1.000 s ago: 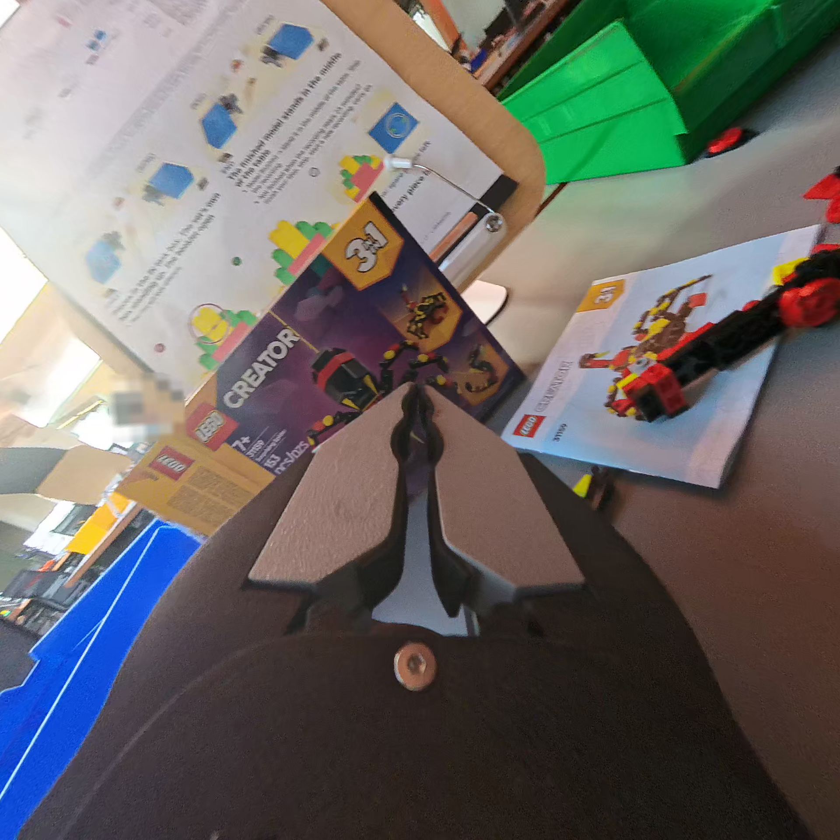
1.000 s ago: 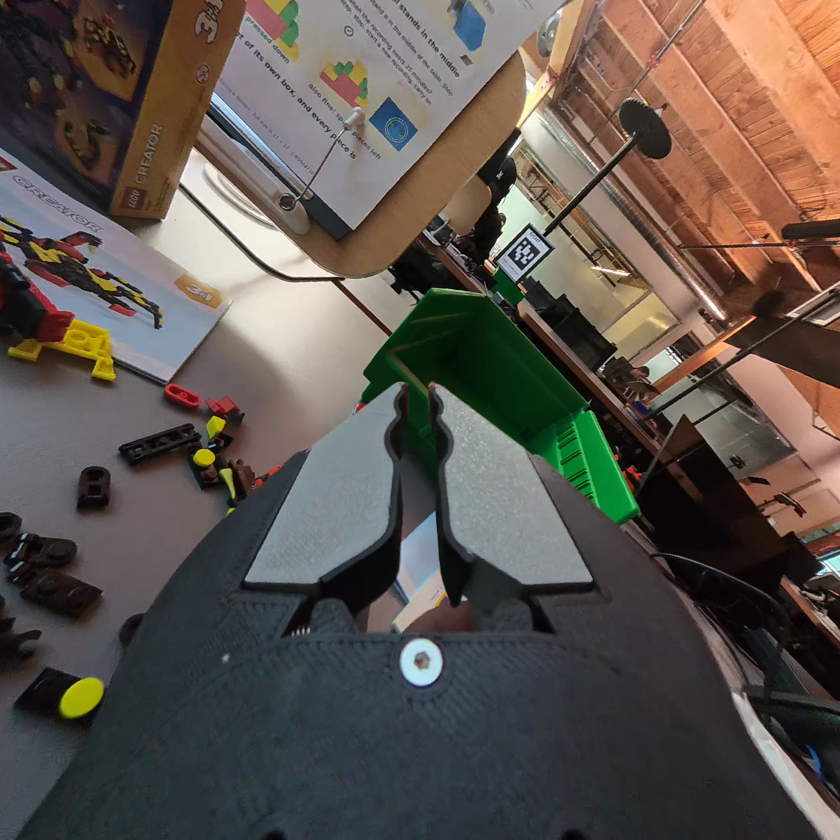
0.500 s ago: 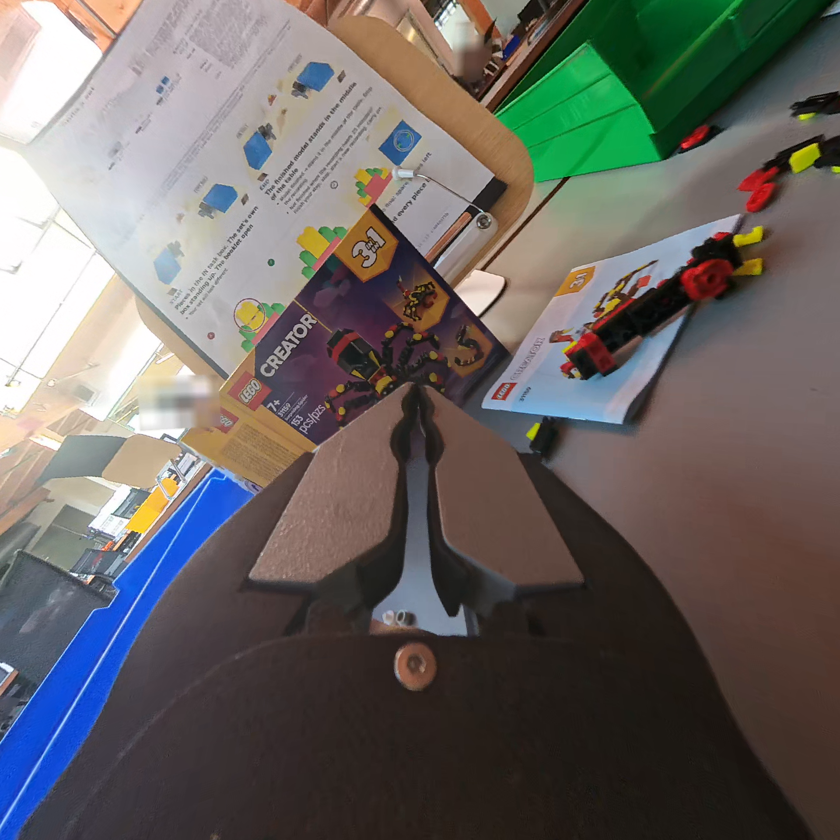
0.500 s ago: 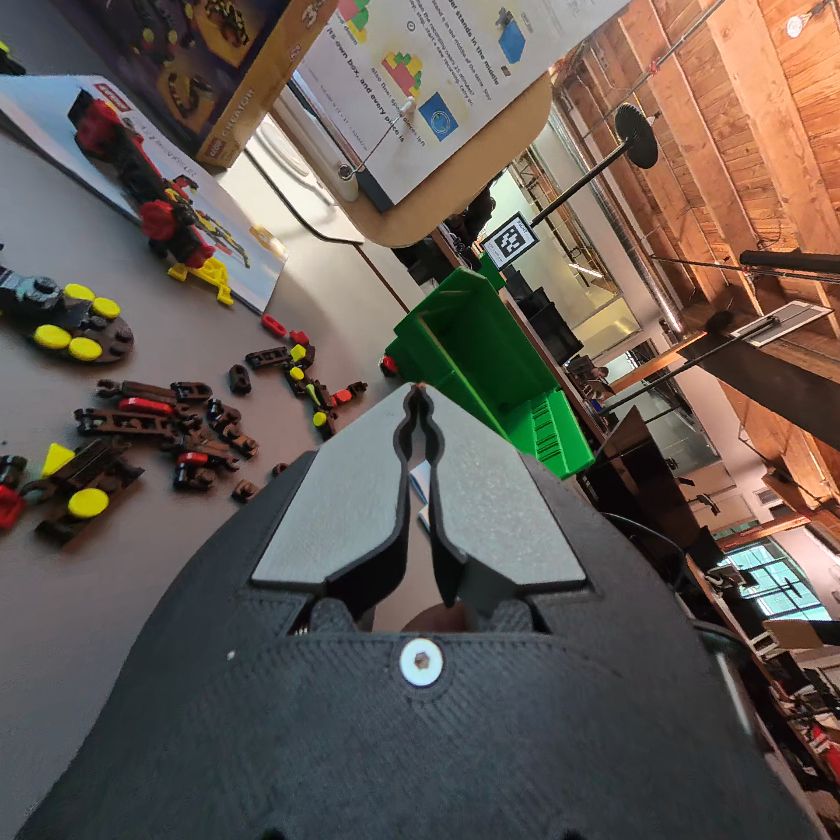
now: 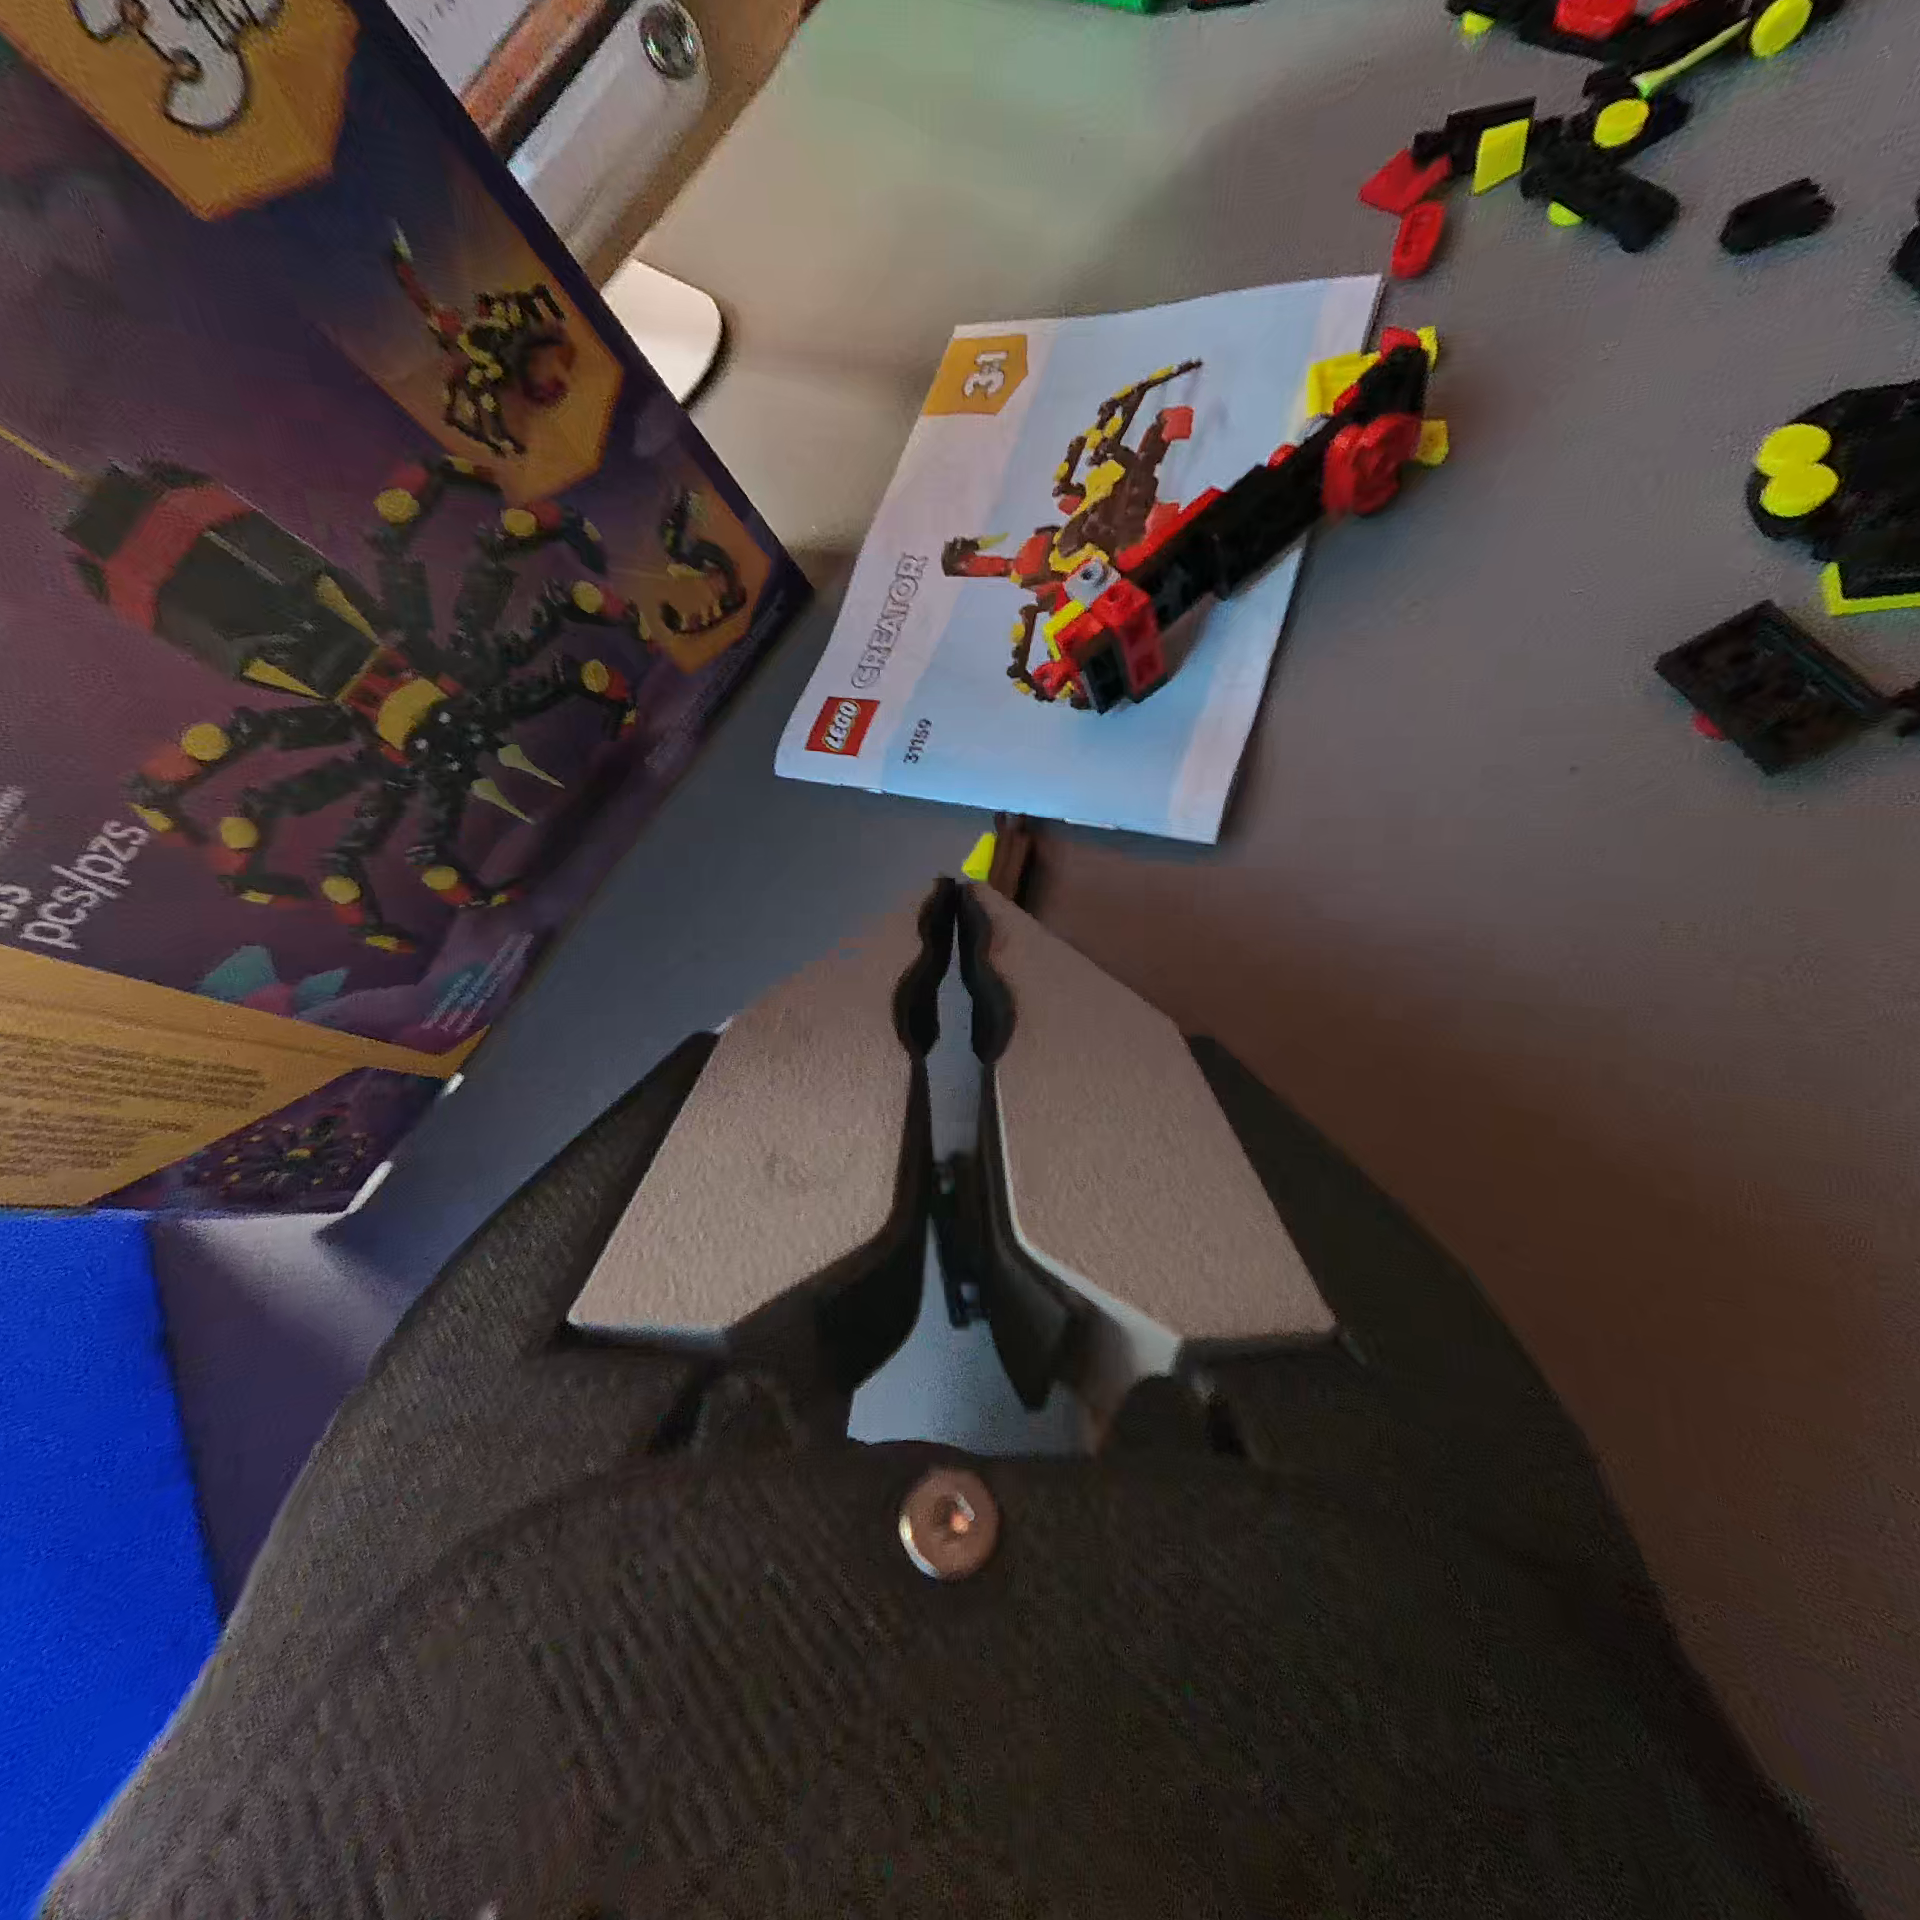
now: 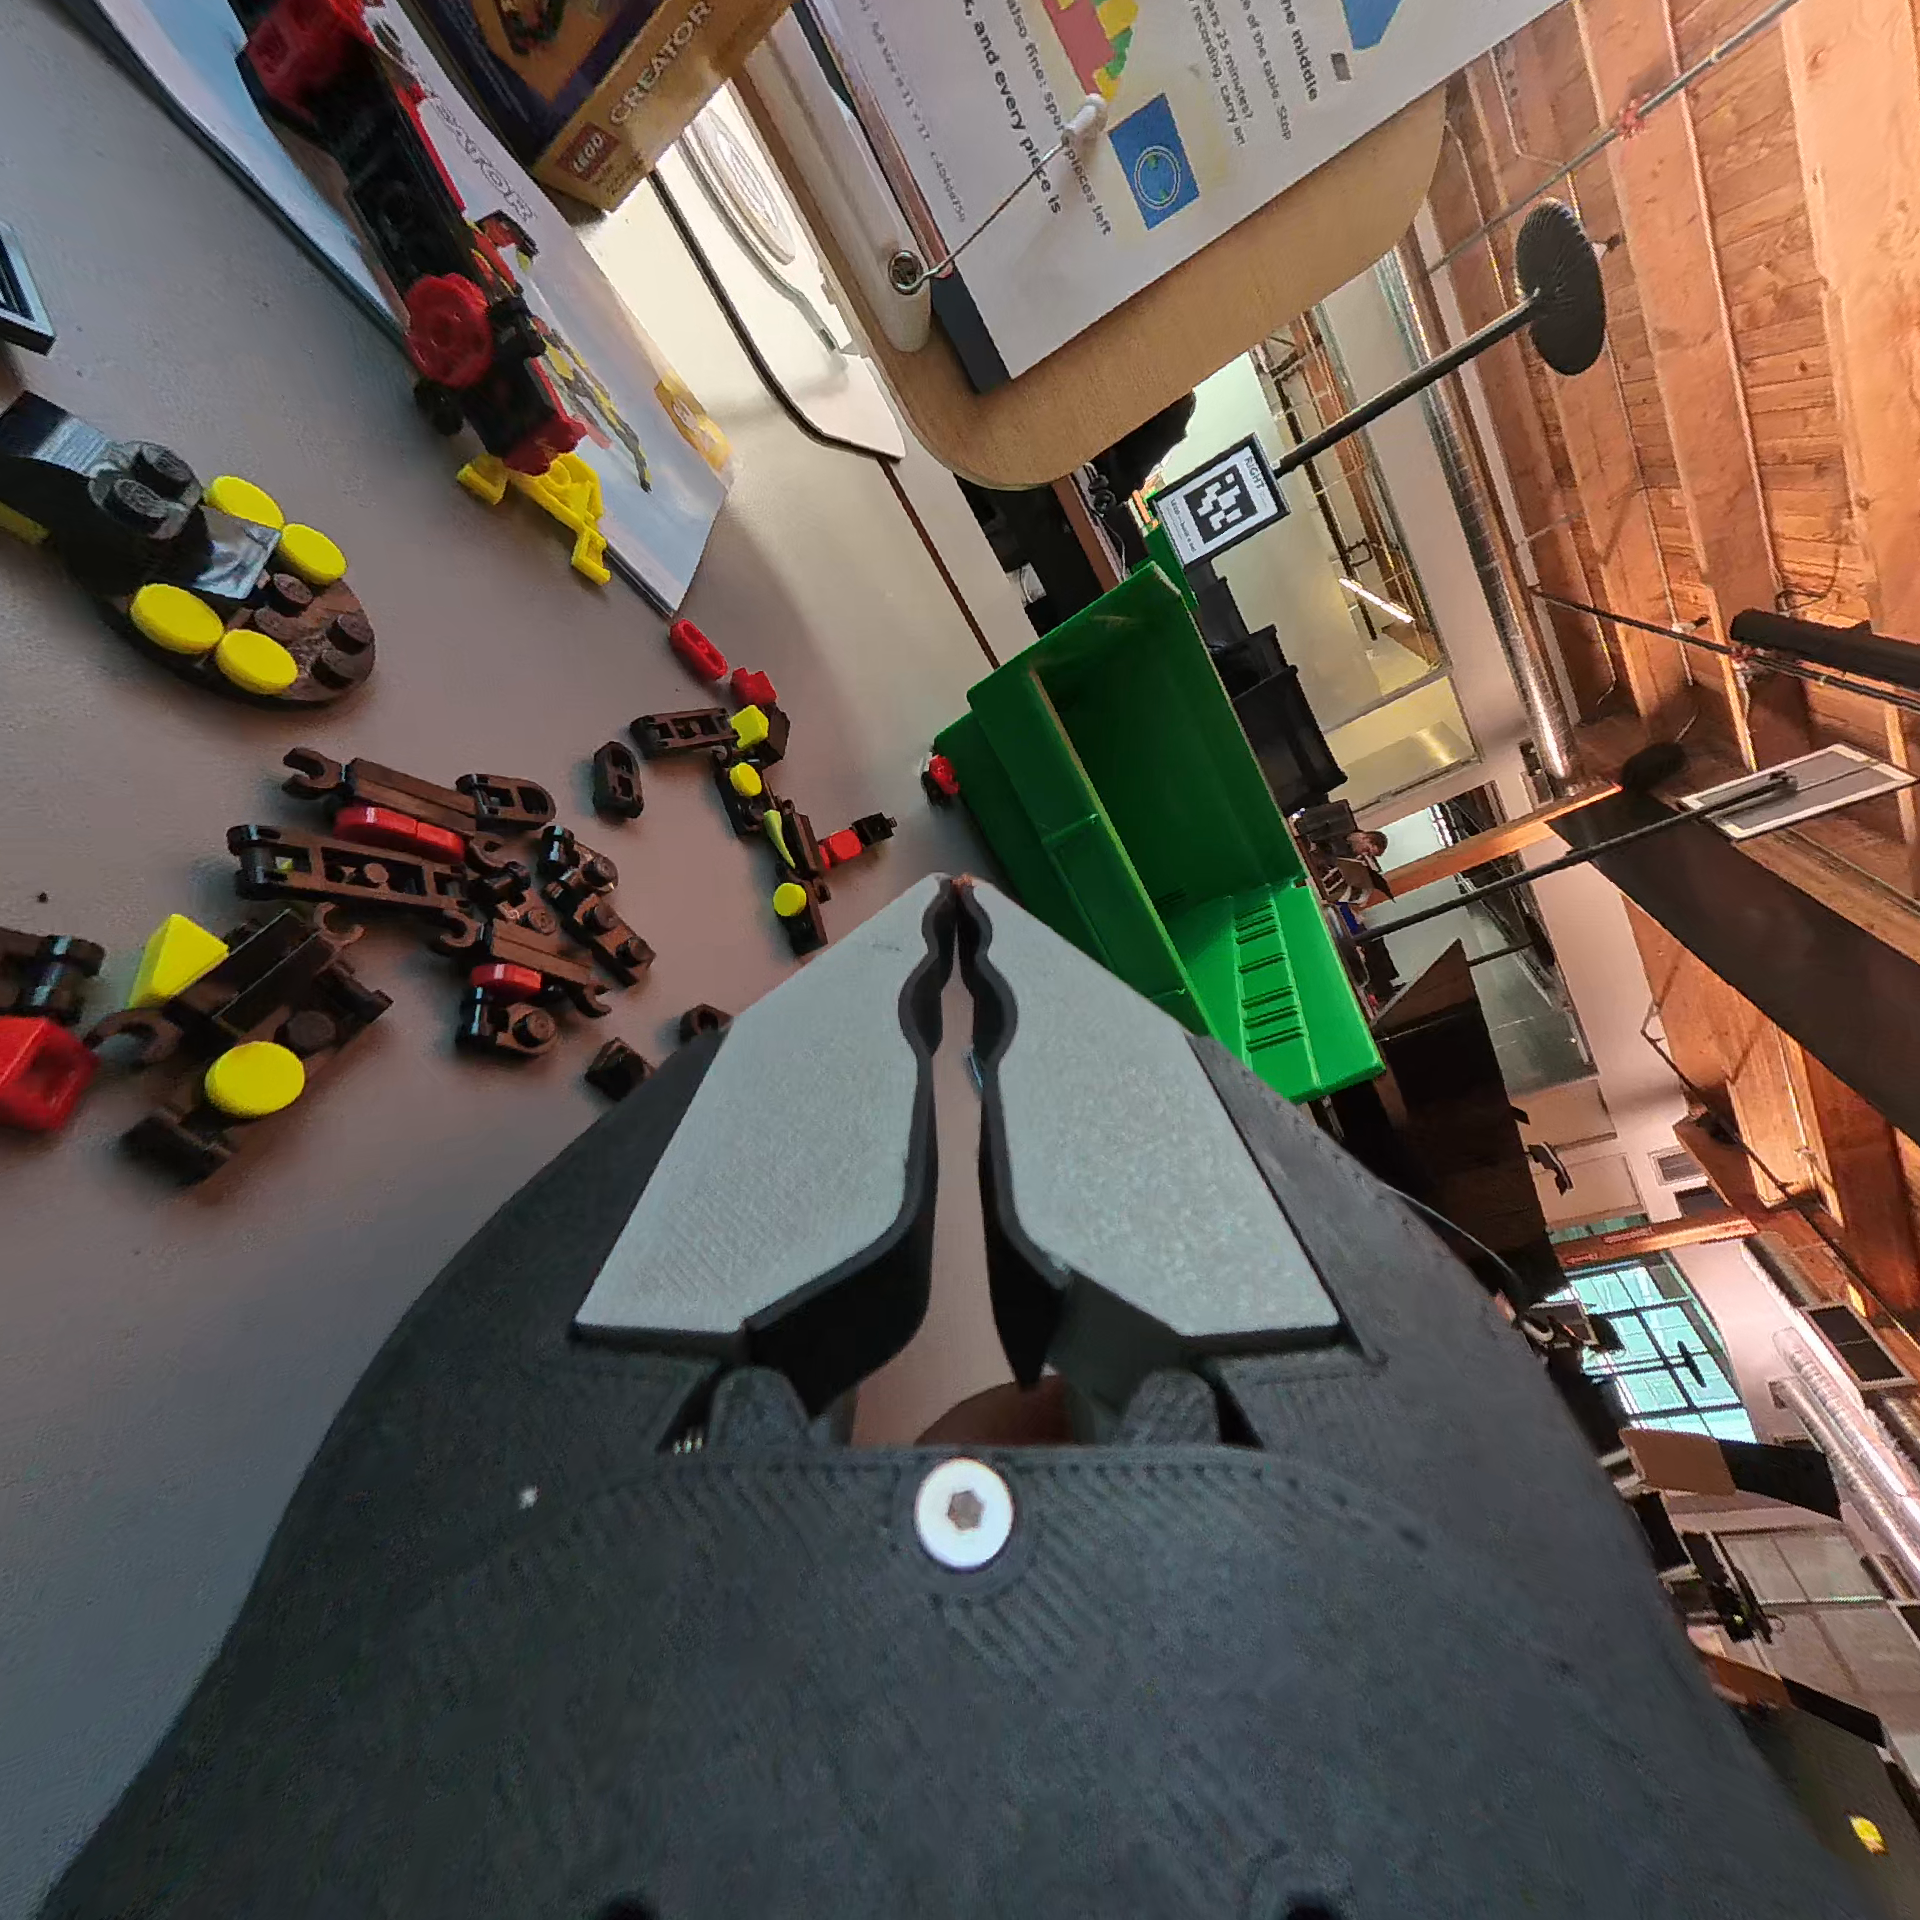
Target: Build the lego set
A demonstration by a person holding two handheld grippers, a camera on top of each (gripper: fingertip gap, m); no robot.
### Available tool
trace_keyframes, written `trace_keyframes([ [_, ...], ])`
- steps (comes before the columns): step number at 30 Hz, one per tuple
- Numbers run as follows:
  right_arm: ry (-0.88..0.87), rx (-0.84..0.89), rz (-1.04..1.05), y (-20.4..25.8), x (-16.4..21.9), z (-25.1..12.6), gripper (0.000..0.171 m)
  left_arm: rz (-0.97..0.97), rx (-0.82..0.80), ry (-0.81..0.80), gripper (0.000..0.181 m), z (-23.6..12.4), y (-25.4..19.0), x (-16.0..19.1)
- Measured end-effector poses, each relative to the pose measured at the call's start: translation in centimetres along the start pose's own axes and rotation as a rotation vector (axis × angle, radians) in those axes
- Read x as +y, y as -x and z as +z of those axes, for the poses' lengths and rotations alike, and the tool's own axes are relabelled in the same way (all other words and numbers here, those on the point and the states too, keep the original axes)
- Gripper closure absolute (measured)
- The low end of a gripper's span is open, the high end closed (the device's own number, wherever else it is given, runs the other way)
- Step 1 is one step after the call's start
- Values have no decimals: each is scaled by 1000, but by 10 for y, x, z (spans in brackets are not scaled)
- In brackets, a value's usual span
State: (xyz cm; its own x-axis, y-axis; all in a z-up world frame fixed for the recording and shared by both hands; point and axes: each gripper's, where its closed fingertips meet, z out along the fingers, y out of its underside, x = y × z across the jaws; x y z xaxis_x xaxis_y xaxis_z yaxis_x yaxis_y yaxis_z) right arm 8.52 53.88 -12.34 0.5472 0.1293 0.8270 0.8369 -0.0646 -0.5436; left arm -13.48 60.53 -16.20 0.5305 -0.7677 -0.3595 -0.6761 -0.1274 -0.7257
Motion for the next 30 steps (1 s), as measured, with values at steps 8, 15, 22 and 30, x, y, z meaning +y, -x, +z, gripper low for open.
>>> trace_keyframes([
  [8,-100,-60,30,-3,-10,19,171,-91,40,-222,181,1,25,-33],
  [15,-221,-178,79,2,-28,35,171,-45,56,-435,181,4,34,-69],
  [22,-262,-283,68,15,-43,58,171,15,145,-573,181,2,19,-92],
  [30,-346,-291,-73,33,-72,67,171,17,236,-632,181,1,15,-101],
])
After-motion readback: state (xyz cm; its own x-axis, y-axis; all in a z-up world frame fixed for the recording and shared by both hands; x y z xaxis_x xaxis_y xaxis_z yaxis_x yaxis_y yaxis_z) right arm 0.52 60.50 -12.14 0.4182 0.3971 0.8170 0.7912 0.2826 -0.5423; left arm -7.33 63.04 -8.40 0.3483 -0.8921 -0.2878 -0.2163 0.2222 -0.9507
